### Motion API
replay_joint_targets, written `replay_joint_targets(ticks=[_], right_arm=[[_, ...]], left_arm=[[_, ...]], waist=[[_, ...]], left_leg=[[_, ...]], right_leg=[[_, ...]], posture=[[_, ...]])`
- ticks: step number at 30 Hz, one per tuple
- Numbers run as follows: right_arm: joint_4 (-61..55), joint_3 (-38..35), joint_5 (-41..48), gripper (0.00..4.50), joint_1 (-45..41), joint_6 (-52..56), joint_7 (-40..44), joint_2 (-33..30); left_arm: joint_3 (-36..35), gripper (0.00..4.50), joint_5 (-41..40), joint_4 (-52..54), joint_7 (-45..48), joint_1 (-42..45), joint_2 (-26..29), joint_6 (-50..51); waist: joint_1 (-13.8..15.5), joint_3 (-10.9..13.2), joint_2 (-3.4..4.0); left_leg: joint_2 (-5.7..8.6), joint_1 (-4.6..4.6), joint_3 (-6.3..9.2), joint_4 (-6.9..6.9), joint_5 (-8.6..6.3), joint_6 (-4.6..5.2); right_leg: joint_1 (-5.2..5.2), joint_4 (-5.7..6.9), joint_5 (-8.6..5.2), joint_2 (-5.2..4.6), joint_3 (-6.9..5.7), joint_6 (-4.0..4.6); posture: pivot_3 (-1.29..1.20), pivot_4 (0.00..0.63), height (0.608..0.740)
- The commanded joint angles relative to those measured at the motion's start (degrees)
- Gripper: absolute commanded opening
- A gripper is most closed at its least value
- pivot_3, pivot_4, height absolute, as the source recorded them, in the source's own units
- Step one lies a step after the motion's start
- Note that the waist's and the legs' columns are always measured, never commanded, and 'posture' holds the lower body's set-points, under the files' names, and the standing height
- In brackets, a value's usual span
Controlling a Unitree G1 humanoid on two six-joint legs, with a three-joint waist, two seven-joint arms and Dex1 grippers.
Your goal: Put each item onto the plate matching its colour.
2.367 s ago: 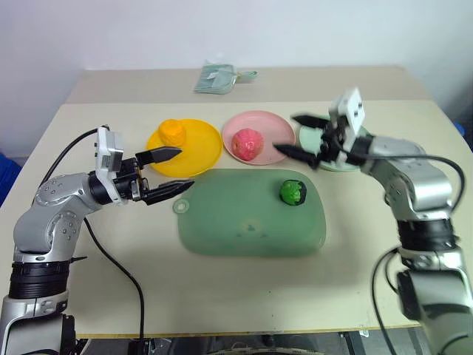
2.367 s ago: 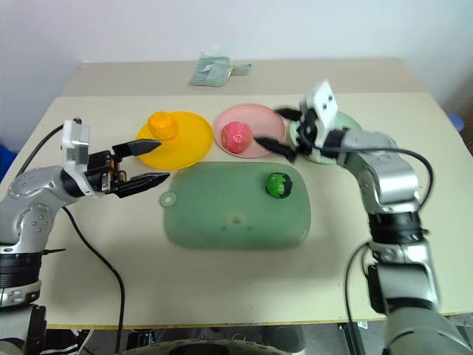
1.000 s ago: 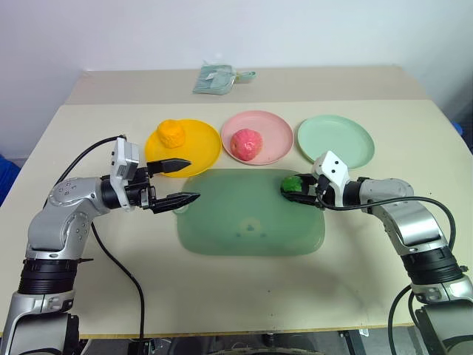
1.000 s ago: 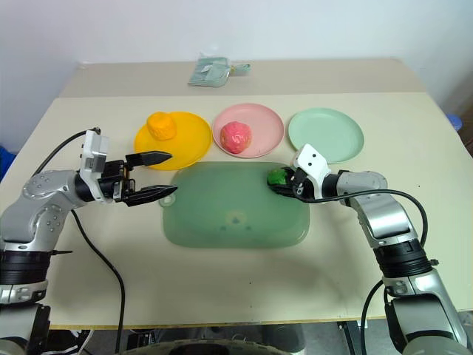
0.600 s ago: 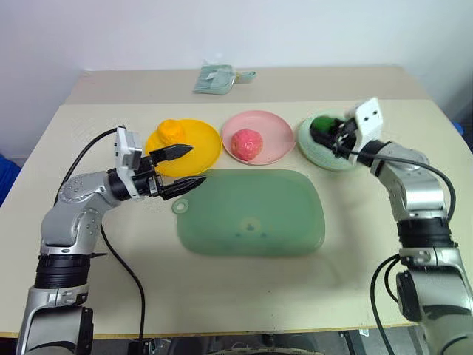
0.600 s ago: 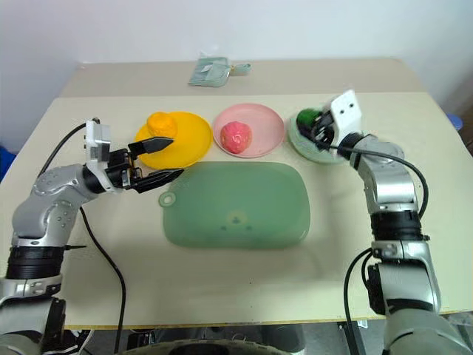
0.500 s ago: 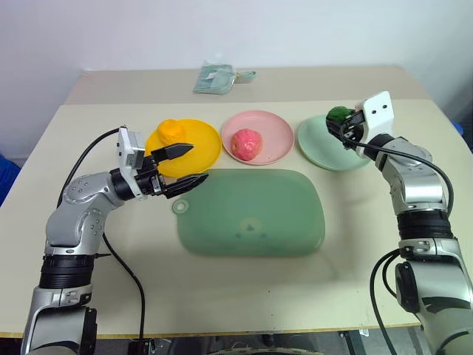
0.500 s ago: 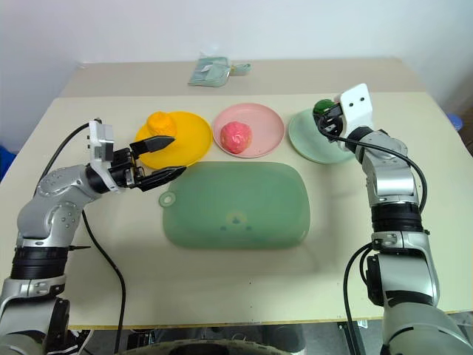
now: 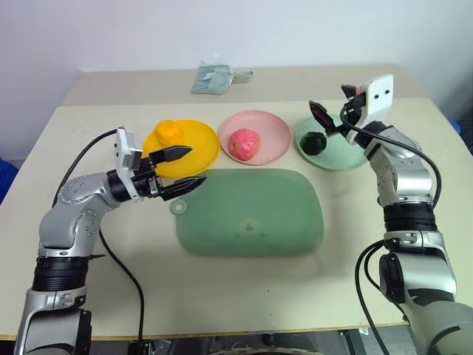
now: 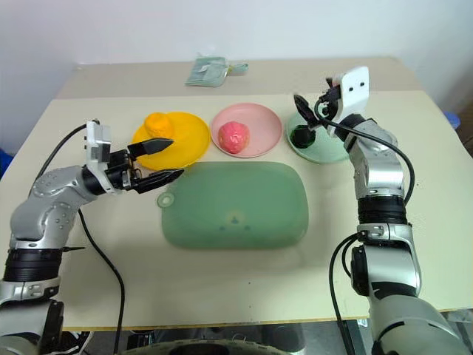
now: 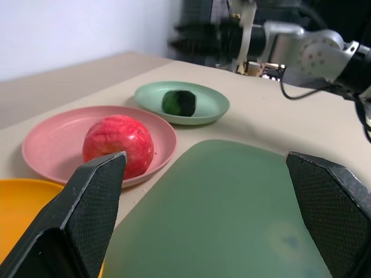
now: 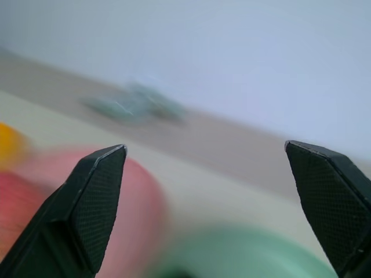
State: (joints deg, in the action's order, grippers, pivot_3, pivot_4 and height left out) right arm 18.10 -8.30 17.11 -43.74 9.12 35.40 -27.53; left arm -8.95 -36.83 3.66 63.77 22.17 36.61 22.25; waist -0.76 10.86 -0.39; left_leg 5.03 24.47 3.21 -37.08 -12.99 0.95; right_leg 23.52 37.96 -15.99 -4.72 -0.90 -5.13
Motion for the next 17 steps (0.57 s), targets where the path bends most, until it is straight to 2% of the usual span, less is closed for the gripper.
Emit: replay_joint_targets(ticks=[1,4,8,17], right_arm=[[-11.63,0.60,7.35,4.46,3.90,2.41,7.85,0.66],[-18.83,2.93,12.16,4.46,8.72,7.81,15.60,-1.74],[-24.31,7.64,12.92,4.46,14.85,11.17,24.79,-6.79],[-24.99,10.34,11.38,4.46,16.13,11.77,28.33,-7.97]], left_arm=[[-2.80,4.50,-1.07,1.99,0.72,-0.59,1.85,-0.44],[-3.79,4.50,-1.88,3.61,0.57,-2.46,2.55,0.26],[-4.56,4.50,-1.69,5.82,0.25,-5.75,3.29,-0.17],[-5.62,4.50,-1.67,9.33,-1.80,-10.59,2.90,-0.88]], waist=[[0.23,0.00,0.00],[0.24,0.00,0.00],[0.19,0.00,0.00],[0.24,0.00,0.00]], left_leg=[[0.00,0.00,0.01,0.00,0.00,0.00],[0.02,0.00,0.02,-0.02,-0.04,0.06],[0.01,0.00,0.03,-0.01,-0.17,0.29],[-0.02,-0.03,0.02,-0.01,-0.22,0.35]], right_leg=[[-0.01,-0.01,0.00,0.00,0.00,0.00],[-0.03,-0.02,0.00,-0.03,0.00,0.00],[-0.03,-0.03,0.00,-0.04,0.01,0.00],[-0.02,-0.02,0.00,-0.04,0.02,0.01]], posture=[[0.00,0.150,0.729],[0.00,0.150,0.729],[0.00,0.150,0.729],[0.00,0.150,0.729]])
